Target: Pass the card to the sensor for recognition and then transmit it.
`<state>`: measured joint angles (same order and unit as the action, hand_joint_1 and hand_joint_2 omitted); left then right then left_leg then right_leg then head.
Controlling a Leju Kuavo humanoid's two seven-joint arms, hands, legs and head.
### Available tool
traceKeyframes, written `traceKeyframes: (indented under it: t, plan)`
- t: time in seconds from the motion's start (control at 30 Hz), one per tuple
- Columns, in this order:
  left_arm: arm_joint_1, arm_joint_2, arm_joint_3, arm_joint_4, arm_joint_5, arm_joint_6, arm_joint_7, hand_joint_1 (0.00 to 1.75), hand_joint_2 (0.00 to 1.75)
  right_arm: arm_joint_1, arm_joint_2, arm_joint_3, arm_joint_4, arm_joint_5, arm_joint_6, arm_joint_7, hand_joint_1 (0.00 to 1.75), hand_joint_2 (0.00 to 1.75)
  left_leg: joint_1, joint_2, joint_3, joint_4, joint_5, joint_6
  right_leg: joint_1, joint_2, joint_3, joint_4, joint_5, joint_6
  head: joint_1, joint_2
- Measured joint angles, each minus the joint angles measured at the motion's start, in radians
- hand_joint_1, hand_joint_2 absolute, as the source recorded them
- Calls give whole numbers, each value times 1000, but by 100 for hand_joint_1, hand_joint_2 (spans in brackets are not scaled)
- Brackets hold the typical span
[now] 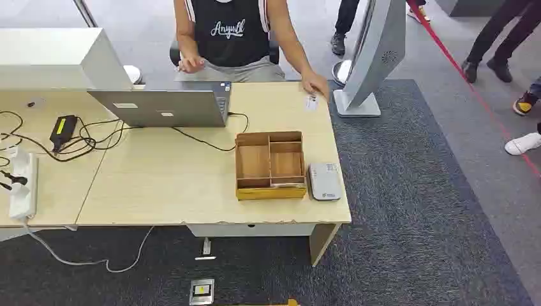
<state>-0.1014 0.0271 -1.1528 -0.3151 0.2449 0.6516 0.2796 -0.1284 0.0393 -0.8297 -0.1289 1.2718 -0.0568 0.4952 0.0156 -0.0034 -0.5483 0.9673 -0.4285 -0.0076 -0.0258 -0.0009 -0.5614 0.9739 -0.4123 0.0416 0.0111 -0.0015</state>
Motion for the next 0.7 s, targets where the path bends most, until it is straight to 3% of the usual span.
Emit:
traceKeyframes:
  t: [0.7]
  plan:
    - [0, 0, -6, -6, 5, 1, -8, 0, 0, 0, 0, -8, 0, 15, -1, -11, 0, 0, 0, 0, 0, 0, 0, 0, 0, 0, 0, 0, 0, 0, 0, 0]
